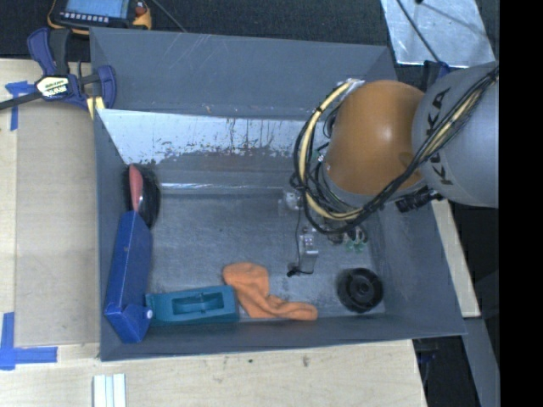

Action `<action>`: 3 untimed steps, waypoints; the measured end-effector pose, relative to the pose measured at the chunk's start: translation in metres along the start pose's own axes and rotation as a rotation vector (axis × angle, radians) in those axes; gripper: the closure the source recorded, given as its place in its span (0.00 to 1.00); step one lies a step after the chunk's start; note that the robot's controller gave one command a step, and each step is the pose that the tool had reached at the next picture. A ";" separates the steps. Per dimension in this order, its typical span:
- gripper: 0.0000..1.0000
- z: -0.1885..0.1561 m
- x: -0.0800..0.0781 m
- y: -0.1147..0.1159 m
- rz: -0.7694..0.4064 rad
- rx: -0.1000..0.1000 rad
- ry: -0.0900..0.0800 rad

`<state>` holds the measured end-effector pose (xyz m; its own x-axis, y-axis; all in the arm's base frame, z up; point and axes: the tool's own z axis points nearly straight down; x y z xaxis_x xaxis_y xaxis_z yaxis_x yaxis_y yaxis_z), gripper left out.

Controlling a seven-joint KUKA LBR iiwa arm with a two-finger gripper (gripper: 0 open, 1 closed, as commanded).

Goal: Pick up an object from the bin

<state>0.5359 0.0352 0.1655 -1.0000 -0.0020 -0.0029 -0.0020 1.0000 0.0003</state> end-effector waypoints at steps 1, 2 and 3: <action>0.00 0.029 0.021 0.001 -0.090 0.000 -0.008; 0.00 0.073 0.045 0.012 -0.105 0.000 0.001; 0.00 0.094 0.029 0.027 0.042 0.000 0.001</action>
Offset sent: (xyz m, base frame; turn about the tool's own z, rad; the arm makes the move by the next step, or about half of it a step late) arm -0.0526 0.0191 -0.0872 -0.0763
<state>0.5071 0.0625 0.0714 -0.9992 0.0404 -0.0017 0.0404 0.9992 0.0002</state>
